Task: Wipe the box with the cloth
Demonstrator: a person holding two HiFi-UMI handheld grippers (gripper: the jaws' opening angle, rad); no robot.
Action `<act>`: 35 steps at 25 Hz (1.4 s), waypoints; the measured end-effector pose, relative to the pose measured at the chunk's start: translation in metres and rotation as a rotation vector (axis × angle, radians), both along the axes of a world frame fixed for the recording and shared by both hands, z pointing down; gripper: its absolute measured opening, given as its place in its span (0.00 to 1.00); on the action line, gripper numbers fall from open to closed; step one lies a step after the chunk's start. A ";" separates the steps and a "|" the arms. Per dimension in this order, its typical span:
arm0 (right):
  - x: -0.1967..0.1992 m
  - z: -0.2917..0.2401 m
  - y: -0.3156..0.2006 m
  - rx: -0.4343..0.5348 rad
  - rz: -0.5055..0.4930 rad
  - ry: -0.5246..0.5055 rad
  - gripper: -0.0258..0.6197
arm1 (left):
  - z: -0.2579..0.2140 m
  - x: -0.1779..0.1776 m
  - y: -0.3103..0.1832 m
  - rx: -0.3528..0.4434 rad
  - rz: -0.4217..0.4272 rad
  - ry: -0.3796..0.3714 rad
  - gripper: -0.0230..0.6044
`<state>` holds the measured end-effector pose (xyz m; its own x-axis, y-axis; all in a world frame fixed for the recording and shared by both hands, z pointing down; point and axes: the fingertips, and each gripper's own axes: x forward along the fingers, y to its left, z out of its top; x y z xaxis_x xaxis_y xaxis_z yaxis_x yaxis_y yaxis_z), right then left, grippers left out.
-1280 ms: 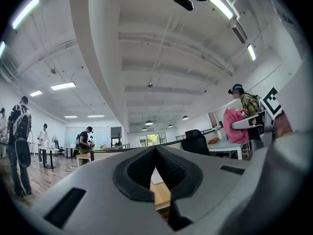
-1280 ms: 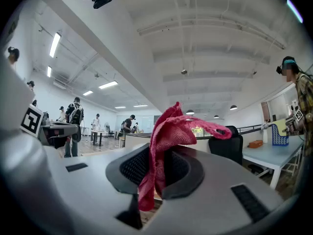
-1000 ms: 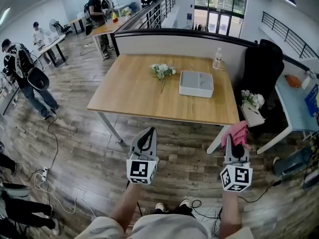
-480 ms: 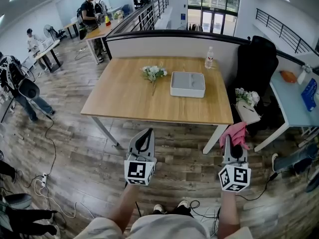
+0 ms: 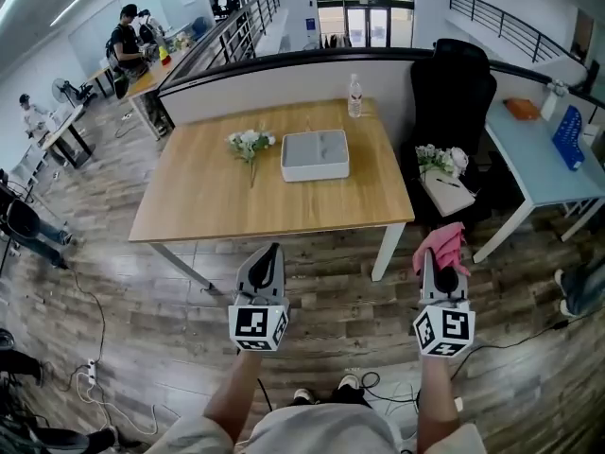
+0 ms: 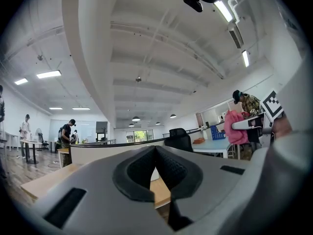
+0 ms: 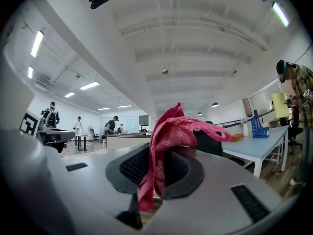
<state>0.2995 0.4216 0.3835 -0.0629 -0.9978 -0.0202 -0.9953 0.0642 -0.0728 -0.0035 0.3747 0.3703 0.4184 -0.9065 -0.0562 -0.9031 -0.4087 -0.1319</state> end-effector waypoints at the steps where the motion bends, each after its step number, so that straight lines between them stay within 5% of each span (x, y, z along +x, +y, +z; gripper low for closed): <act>1: 0.009 0.001 0.000 -0.003 0.011 -0.003 0.16 | 0.001 0.009 -0.003 -0.004 0.012 -0.002 0.06; 7: 0.054 0.006 0.001 -0.013 0.052 -0.010 0.16 | 0.002 0.052 -0.013 -0.006 0.049 0.013 0.06; 15: 0.086 0.013 -0.004 -0.024 0.058 -0.022 0.16 | 0.013 0.049 -0.026 -0.039 -0.024 0.019 0.06; 35: 0.052 0.026 -0.133 -0.077 -0.005 0.041 0.16 | 0.052 0.026 -0.141 -0.109 -0.051 0.084 0.06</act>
<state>0.3513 0.2886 0.4096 -0.0673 -0.9960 0.0591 -0.9972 0.0652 -0.0364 0.0222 0.2337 0.4227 0.3699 -0.9290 0.0112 -0.9290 -0.3700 -0.0119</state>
